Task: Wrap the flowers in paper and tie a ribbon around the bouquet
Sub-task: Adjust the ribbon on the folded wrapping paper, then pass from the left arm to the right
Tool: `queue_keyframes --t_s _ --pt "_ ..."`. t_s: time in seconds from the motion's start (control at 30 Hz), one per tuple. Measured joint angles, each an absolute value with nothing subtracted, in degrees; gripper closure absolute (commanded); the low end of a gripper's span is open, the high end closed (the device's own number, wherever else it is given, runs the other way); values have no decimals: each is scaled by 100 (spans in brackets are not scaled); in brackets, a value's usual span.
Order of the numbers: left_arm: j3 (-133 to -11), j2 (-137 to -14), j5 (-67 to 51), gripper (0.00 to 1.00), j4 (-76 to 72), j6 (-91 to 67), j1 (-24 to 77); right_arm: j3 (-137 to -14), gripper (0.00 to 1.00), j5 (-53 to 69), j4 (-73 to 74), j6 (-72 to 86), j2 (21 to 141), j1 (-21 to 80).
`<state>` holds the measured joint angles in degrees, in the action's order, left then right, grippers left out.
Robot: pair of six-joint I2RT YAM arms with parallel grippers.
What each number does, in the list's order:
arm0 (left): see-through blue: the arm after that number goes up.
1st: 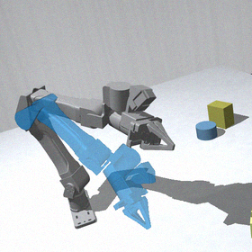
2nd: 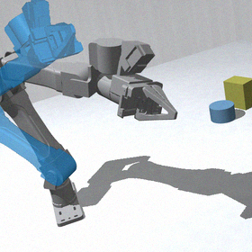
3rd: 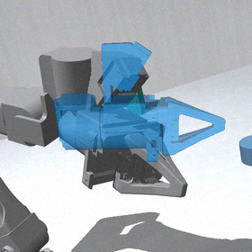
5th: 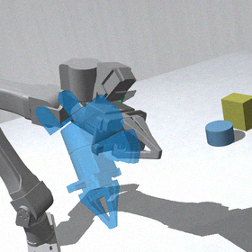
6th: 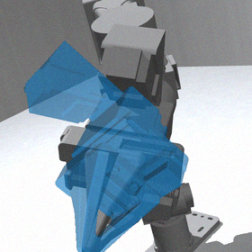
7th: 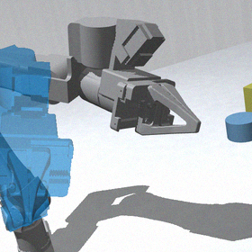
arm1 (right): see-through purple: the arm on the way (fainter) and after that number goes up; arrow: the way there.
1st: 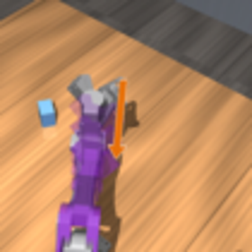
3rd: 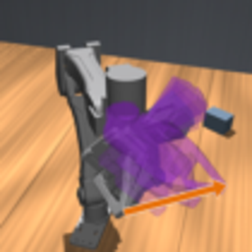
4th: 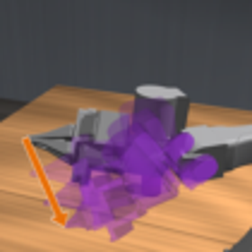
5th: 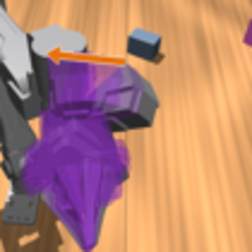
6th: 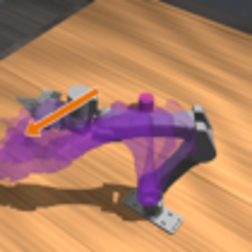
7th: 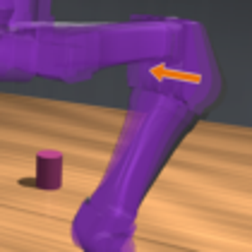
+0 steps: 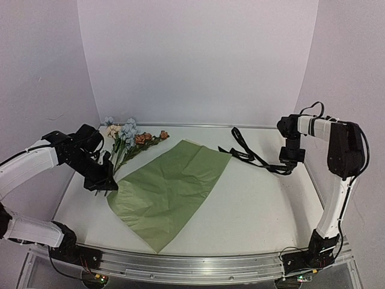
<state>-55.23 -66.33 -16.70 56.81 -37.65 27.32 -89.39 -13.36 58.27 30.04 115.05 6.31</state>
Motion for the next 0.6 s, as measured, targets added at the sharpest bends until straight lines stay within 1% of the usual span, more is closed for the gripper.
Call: queue_keyframes --t_s 0.07,0.13,0.2,0.3,0.37,0.43,0.53,0.6 --pt "-5473 -6698 -1778 100 5537 -3765 2622 -8722 100 -1594 5828 3010 11201 545" --pt "-5426 -6766 -1947 100 5355 -3765 2564 -8509 96 -1735 5833 3033 10877 456" --pt "-5384 -6846 -2211 100 5106 -3758 2543 -8396 81 -1759 5867 3053 10631 387" --pt "-5363 -6890 -2621 100 4747 -3712 2574 -8338 55 -1627 5849 3078 10440 341" --pt "-5365 -6882 -2845 100 4536 -3627 2655 -8263 39 -1475 5835 3160 10322 368" --pt "-5365 -6875 -2993 100 4402 -3550 2766 -8184 30 -1345 5854 3115 10205 433" --pt "-5365 -6866 -3098 100 4241 -3424 3038 -8156 24 -1165 5875 3140 9996 638" --pt "-5365 -6872 -3091 100 4137 -3370 3312 -8156 21 -1007 5866 3171 9803 903"
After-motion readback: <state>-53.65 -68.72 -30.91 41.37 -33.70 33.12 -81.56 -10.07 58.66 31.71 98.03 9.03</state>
